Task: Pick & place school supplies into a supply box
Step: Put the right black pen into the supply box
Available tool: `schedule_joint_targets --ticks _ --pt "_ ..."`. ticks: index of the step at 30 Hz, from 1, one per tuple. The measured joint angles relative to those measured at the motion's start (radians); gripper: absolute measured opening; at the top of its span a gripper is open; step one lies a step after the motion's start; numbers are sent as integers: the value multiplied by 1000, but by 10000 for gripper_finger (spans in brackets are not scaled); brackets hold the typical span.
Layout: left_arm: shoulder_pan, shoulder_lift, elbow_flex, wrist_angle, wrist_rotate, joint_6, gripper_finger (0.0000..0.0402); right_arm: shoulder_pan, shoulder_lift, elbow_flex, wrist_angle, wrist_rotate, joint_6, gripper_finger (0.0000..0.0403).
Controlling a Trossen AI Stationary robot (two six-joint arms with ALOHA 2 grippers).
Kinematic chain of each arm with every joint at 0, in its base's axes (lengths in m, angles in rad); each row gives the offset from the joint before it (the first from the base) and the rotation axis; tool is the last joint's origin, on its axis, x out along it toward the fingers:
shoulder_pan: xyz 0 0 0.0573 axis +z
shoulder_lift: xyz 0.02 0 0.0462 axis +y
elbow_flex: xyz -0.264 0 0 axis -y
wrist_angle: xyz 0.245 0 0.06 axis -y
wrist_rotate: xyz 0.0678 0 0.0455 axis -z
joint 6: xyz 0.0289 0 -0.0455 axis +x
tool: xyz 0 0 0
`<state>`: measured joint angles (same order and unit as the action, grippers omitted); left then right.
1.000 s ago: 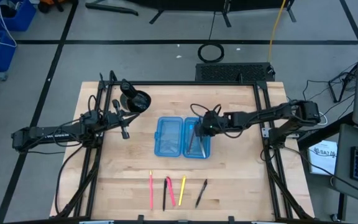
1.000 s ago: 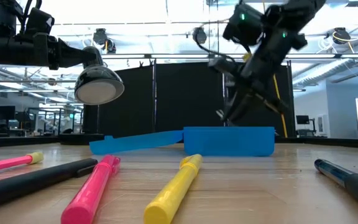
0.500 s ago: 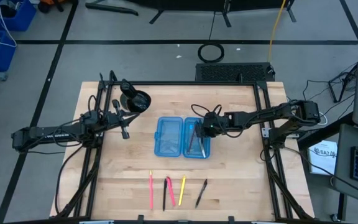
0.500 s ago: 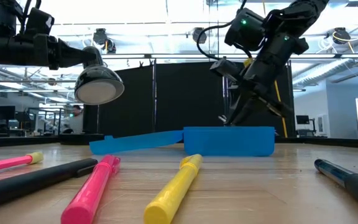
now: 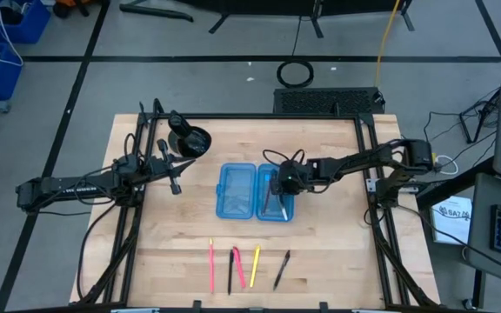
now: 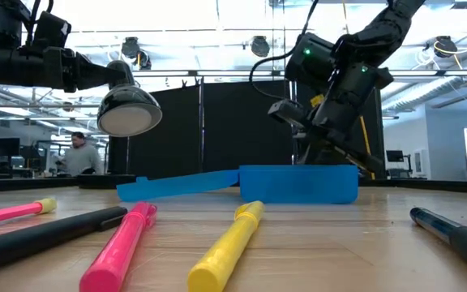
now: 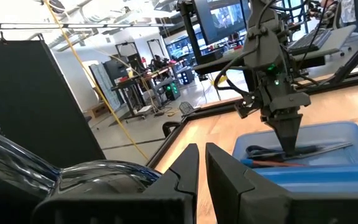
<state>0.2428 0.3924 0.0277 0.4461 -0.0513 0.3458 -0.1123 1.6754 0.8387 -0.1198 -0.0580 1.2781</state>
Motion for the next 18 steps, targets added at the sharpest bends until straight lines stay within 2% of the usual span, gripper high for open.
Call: schedule_joint_targets --ticks 6,18 --pt "0 0 0 -9 0 0 35 1 3 -1 20 4 -12 26" --pt "0 0 0 -19 0 -8 35 1 -17 -2 33 -26 0 111"
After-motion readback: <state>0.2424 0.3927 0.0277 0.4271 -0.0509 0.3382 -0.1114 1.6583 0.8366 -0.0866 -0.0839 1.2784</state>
